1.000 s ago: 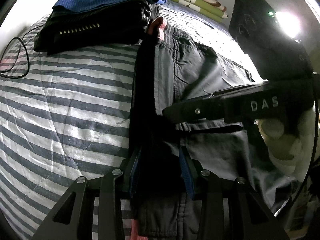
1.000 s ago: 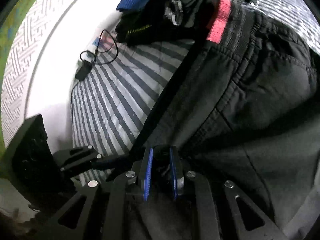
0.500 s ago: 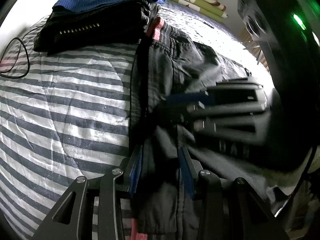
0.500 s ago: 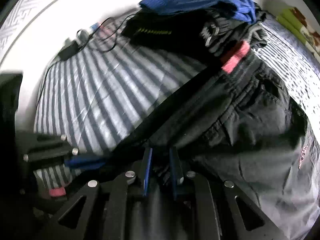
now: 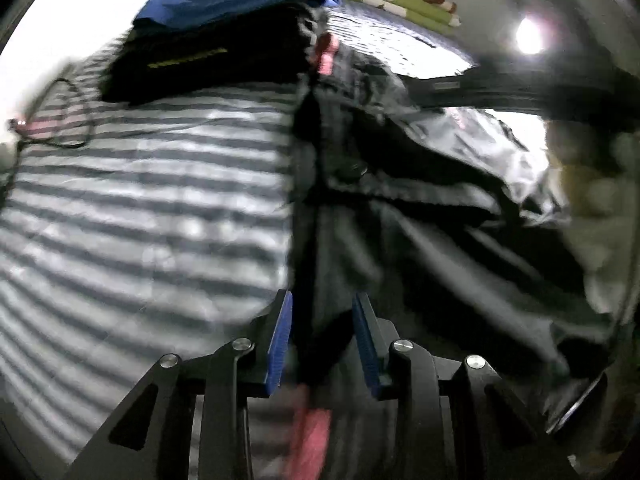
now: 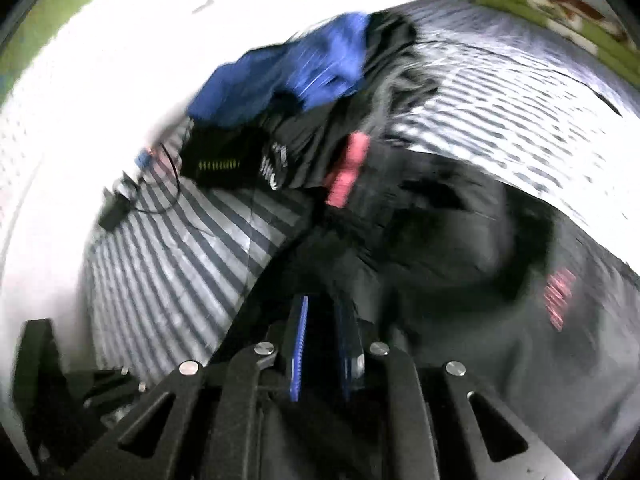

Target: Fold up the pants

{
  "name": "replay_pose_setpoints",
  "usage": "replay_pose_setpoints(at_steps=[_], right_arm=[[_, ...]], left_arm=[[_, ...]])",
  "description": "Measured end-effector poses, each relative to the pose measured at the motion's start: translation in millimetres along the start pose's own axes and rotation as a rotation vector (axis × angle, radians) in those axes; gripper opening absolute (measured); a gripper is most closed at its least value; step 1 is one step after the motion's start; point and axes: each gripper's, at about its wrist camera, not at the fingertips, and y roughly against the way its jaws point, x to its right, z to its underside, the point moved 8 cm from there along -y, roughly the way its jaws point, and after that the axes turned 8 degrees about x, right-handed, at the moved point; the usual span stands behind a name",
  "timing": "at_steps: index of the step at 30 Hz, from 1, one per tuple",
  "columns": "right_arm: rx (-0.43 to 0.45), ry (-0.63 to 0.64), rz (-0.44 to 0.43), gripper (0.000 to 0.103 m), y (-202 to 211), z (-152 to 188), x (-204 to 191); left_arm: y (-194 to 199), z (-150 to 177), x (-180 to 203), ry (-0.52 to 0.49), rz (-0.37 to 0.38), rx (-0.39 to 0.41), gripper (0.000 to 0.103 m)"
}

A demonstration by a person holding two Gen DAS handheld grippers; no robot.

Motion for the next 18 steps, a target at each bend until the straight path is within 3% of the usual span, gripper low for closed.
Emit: replay_pose_setpoints(at_steps=[3, 5, 7, 10, 13, 17, 18], right_arm=[[0.042, -0.042, 0.037, 0.013, 58.2, 27.0, 21.3], [0.059, -0.066, 0.080, 0.016, 102.0, 56.9, 45.3], [0.071, -0.112, 0.154, 0.019, 151.2, 98.1, 77.3], [0.122, -0.232, 0.290, 0.024, 232.3, 173.9, 133.7], [0.163, -0.368, 0.419, 0.025, 302.4, 247.5, 184.2], [0.218, -0.568, 0.529, 0.026, 372.9, 322.2, 239.3], [0.238, -0.613, 0.547, 0.027, 389.3, 339.1, 251.1]], left_arm=[[18.5, 17.4, -7.7, 0.020, -0.004, 0.006, 0.035], [27.1, 30.7, -11.7, 0.051, -0.005, 0.008, 0.047], [35.0, 45.4, -11.6, 0.104, 0.016, 0.003, 0.059], [50.9, 66.5, -10.2, 0.156, 0.018, 0.005, 0.061], [57.7, 75.7, -4.1, 0.198, 0.014, 0.000, 0.060], [56.5, 78.3, 3.3, 0.228, -0.058, 0.007, 0.035], [58.0, 78.4, 3.2, 0.239, -0.080, 0.009, 0.034]])
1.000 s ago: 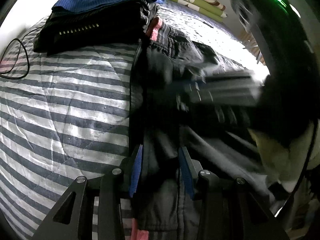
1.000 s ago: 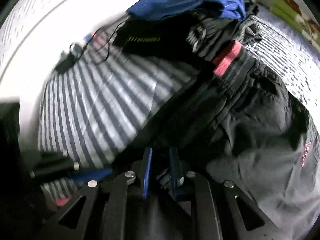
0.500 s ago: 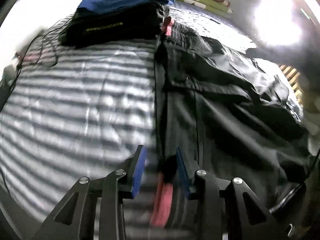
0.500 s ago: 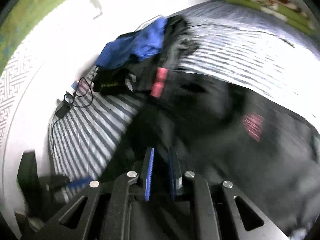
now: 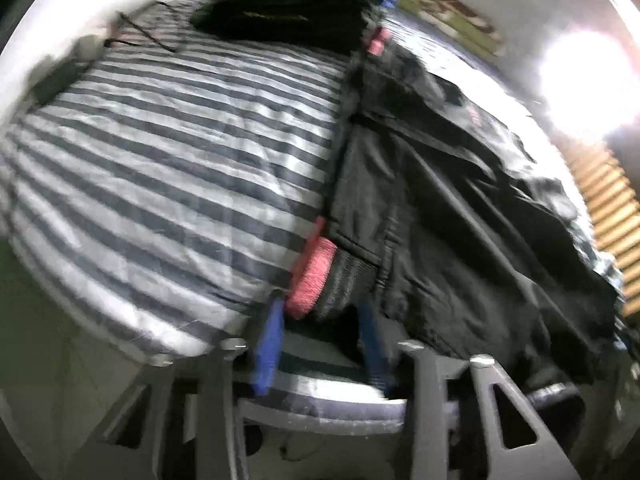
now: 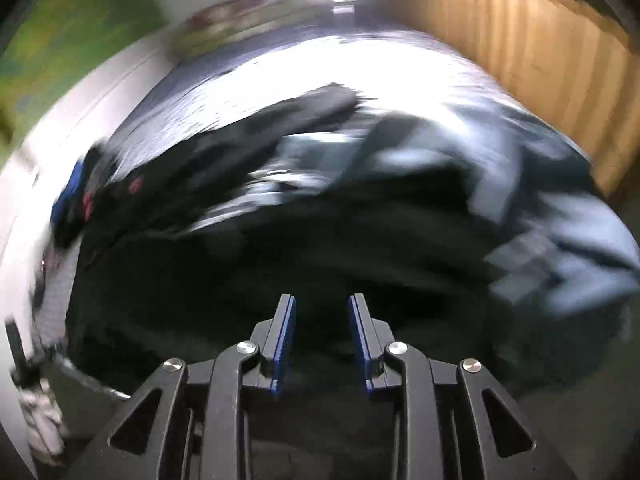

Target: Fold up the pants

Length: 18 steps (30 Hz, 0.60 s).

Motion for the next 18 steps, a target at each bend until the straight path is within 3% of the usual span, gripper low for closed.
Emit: replay_pose_setpoints(at_steps=[3, 7, 10, 11, 13, 14, 18], right_arm=[[0.039, -0.078, 0.080, 0.034, 15.2, 4.6, 56.0], [0.039, -0.165, 0.048, 0.043, 14.7, 7.4, 88.8], [0.006, -0.154, 0.069, 0.046, 3.3, 16.0, 100.9], [-0.005, -0.146, 0.066, 0.046, -1.5, 17.2, 100.8], [-0.027, -0.121, 0.043, 0.046, -9.7, 19.6, 94.1], [-0.028, -0.103, 0.046, 0.046, -12.1, 18.5, 89.3], [0.017, -0.064, 0.044, 0.046, -3.8, 7.4, 79.0]], left_arm=[[4.8, -3.6, -3.2, 0.060, -0.013, 0.013, 0.019], [18.4, -9.8, -5.4, 0.066, -0.026, 0.020, 0.014], [27.4, -12.1, -2.8, 0.011, -0.096, 0.031, 0.013], [27.1, -12.2, -2.8, -0.024, -0.146, 0.026, 0.001], [25.3, -11.2, -8.1, -0.099, -0.276, 0.014, 0.000], [23.5, -9.8, -11.7, -0.106, -0.297, 0.002, 0.000], [34.8, -16.5, -15.1, -0.054, -0.254, 0.028, 0.000]])
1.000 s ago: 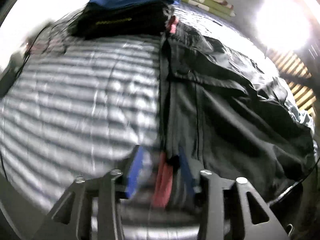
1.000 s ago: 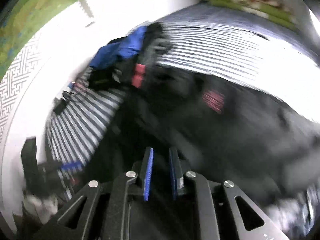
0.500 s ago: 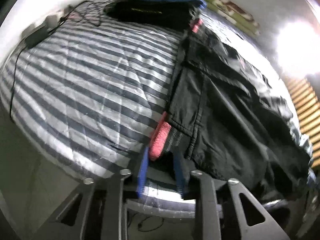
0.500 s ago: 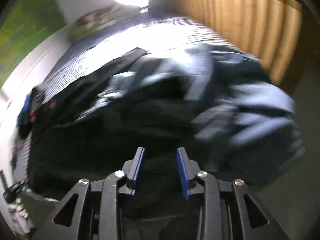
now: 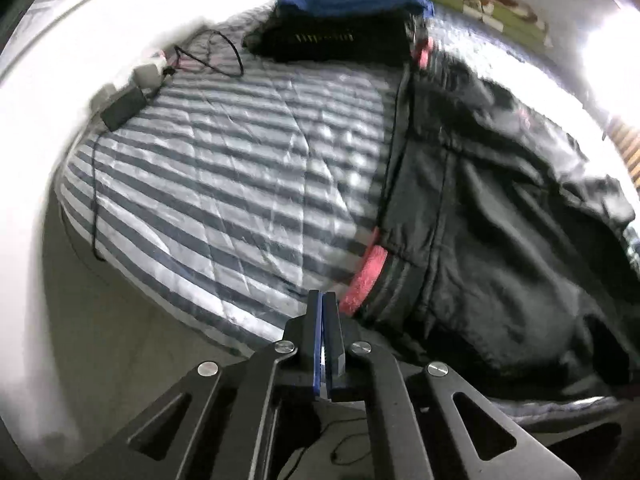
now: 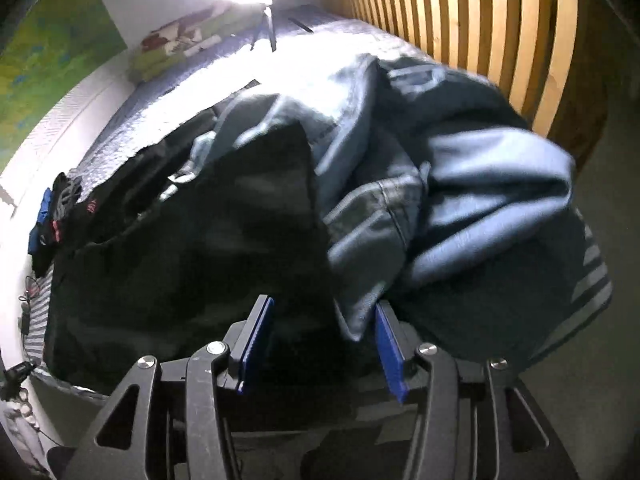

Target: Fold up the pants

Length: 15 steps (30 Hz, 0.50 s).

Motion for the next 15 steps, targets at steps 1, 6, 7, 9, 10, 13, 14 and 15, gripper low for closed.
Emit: replay_pose_setpoints(at_steps=[1, 6, 7, 9, 10, 13, 14, 15], right_arm=[[0.012, 0.001, -0.008, 0.046, 3.5, -2.3, -1.0], [0.058, 0.010, -0.022, 0.046, 21.0, -17.5, -6.1], [0.074, 0.013, -0.024, 0.046, 27.0, -22.5, -8.7], [0.114, 0.022, -0.061, 0.046, 43.8, -38.6, -18.9], [0.130, 0.031, -0.086, 0.046, 51.5, -46.6, -27.2], [0.186, 0.096, -0.142, 0.046, 66.2, -82.0, -59.6], [0.208, 0.117, -0.156, 0.046, 68.5, -95.1, -68.9], [0.233, 0.134, -0.174, 0.046, 69.5, -110.9, -77.8]], left_arm=[[6.7, -4.9, 0.9, 0.010, 0.009, 0.020, 0.002], [36.8, -25.3, 22.3, -0.020, 0.086, 0.060, 0.022], [43.7, -30.9, 27.7, -0.030, 0.088, 0.075, 0.022], [58.9, -44.0, 41.0, -0.046, 0.113, 0.105, 0.022], [67.1, -52.6, 49.0, -0.054, 0.127, 0.119, 0.023], [82.6, -82.9, 80.6, -0.077, 0.170, 0.156, 0.028], [85.2, -95.0, 95.0, -0.086, 0.181, 0.173, 0.032], [86.3, -102.5, 106.8, -0.098, 0.192, 0.181, 0.035]])
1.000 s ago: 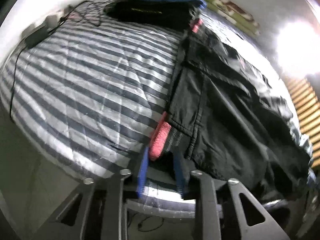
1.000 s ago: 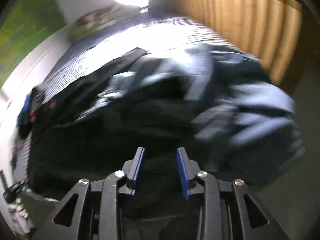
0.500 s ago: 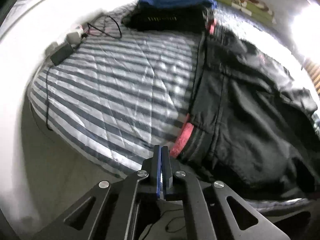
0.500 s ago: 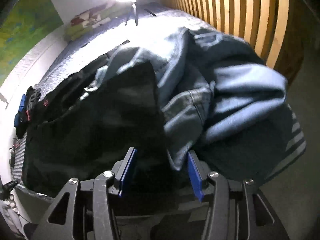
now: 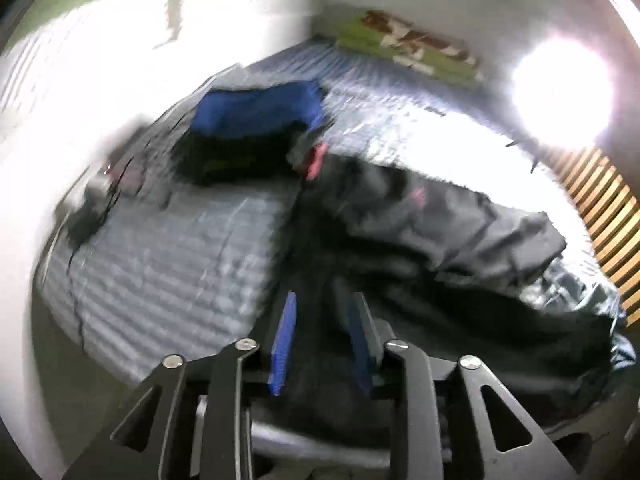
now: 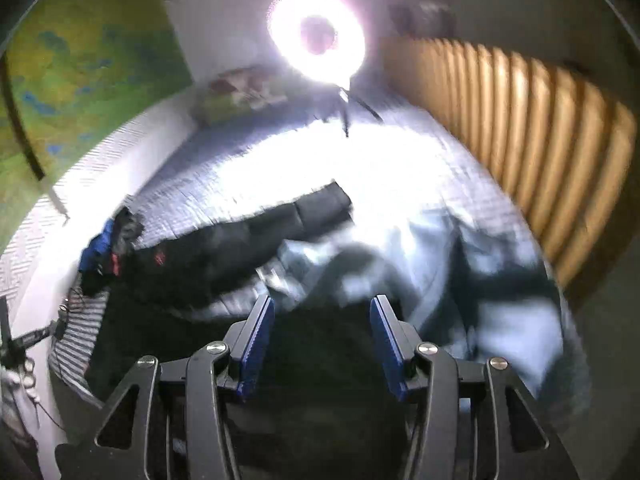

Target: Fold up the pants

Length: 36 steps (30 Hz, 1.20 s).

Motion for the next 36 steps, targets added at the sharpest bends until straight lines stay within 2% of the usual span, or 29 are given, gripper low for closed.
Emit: replay_pose_setpoints(at_steps=[1, 3, 7, 10, 14, 18, 22, 25, 27, 28, 31, 34, 36], right_arm=[[0.018, 0.006, -0.013, 0.046, -4.8, -12.9, -3.3], [0.035, -0.001, -0.032, 0.047, -26.2, -38.6, -5.3], [-0.046, -0.053, -0.038, 0.047, -101.8, -61.1, 2.5], [-0.161, -0.020, -0.033, 0.047, -172.3, -57.6, 6.2], [-0.278, 0.089, 0.067, 0.046, -257.1, -42.1, 21.0], [-0.326, 0.029, 0.043, 0.047, -300.7, -28.1, 32.1], [-0.369, 0.033, 0.038, 0.047, -325.4, -16.8, 38.0], [-0.349, -0.056, -0.091, 0.047, -328.7, -22.6, 30.6], [-0.269, -0.144, -0.246, 0.047, -320.8, -35.5, 20.6], [-0.222, -0.178, -0.292, 0.047, -317.4, -40.9, 19.6], [-0.141, -0.222, -0.359, 0.047, -316.7, -39.9, 26.9], [-0.165, -0.361, -0.427, 0.047, -328.1, -33.2, 48.8], [-0.143, -0.447, -0.496, 0.047, -325.6, -35.8, 61.8]], left_arm=[[-6.1, -9.7, 14.6, -0.021, 0.012, 0.005, 0.039], [-26.7, -22.7, 49.9, -0.082, 0.028, -0.006, 0.040], [-67.5, -27.0, 122.7, -0.176, 0.088, -0.047, 0.040], [-96.4, -20.0, 182.2, -0.215, 0.173, -0.088, 0.040], [-134.9, 0.2, 269.5, -0.315, 0.243, -0.146, 0.040], [-168.9, 22.7, 361.1, -0.424, 0.338, -0.185, 0.040], [-205.1, 45.3, 411.3, -0.484, 0.355, -0.243, 0.039], [-229.7, 53.4, 428.6, -0.510, 0.336, -0.246, 0.039], [-240.7, 56.2, 435.6, -0.524, 0.324, -0.238, 0.039], [-244.3, 57.2, 435.1, -0.527, 0.320, -0.240, 0.039], [-247.2, 62.4, 440.3, -0.576, 0.304, -0.222, 0.039], [-251.1, 65.2, 457.2, -0.683, 0.282, -0.177, 0.039], [-262.9, 63.7, 466.7, -0.725, 0.256, -0.165, 0.039]])
